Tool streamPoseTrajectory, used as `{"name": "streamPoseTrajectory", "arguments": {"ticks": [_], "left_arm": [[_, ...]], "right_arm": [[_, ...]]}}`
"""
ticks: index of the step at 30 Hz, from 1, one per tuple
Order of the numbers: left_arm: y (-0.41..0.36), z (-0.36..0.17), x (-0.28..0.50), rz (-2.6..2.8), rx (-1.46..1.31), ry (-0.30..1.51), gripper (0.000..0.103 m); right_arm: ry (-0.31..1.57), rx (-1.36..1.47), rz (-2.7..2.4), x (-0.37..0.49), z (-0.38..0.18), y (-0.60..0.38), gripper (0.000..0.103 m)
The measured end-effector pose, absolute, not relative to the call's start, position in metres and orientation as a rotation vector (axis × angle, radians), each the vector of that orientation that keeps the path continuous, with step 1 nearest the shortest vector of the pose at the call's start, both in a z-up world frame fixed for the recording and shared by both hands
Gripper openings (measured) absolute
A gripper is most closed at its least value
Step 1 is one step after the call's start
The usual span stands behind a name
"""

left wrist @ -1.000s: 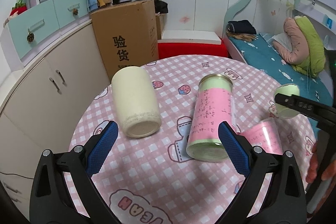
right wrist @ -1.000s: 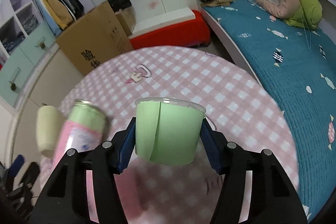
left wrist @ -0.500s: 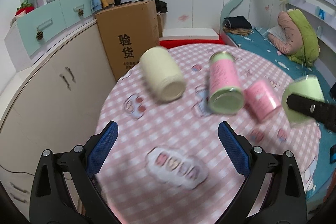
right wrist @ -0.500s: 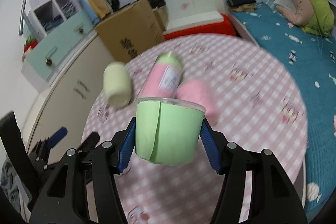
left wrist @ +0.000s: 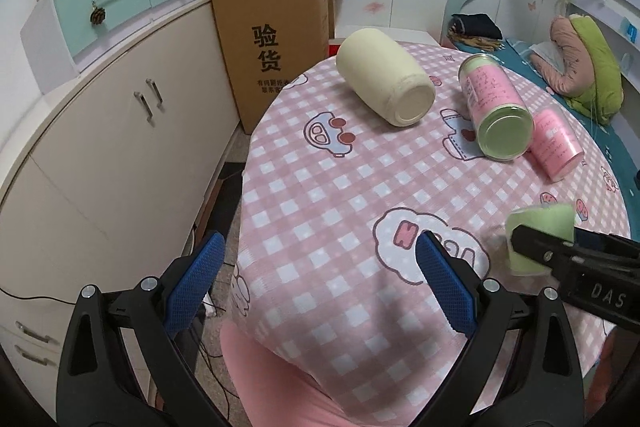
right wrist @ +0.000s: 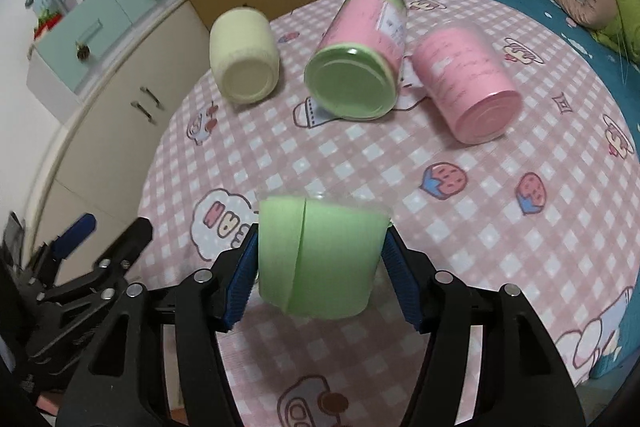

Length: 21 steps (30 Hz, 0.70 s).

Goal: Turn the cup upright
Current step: 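Rotate the held green cup upright with the right gripper, opening down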

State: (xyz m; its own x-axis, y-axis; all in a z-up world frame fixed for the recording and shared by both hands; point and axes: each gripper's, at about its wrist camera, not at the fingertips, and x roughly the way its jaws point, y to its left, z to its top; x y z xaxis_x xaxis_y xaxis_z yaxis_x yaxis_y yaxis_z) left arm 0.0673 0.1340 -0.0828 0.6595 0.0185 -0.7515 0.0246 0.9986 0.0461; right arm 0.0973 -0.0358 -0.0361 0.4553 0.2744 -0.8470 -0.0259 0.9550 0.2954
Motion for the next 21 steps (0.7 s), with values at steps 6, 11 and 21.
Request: {"name": "streamPoseTrajectory", "arguments": {"ticks": [6,11,21], "left_arm": [[0.132,-0.088,0.070,-0.014,0.050,0.867,0.096],[0.125,-0.080,0.065,-0.066,0.020,0.851,0.096],[0.077,-0.060,0.053,-0.295,-0.147,0.910,0.096]], "right_arm": [[1.026,0.240,0.172,0.092,-0.027,-0.038,0.094],[1.003,0.290,0.188,0.085,-0.017,-0.053,0.094],[0.834,0.349,0.038,0.060,0.020,-0.137,0.095]]}}
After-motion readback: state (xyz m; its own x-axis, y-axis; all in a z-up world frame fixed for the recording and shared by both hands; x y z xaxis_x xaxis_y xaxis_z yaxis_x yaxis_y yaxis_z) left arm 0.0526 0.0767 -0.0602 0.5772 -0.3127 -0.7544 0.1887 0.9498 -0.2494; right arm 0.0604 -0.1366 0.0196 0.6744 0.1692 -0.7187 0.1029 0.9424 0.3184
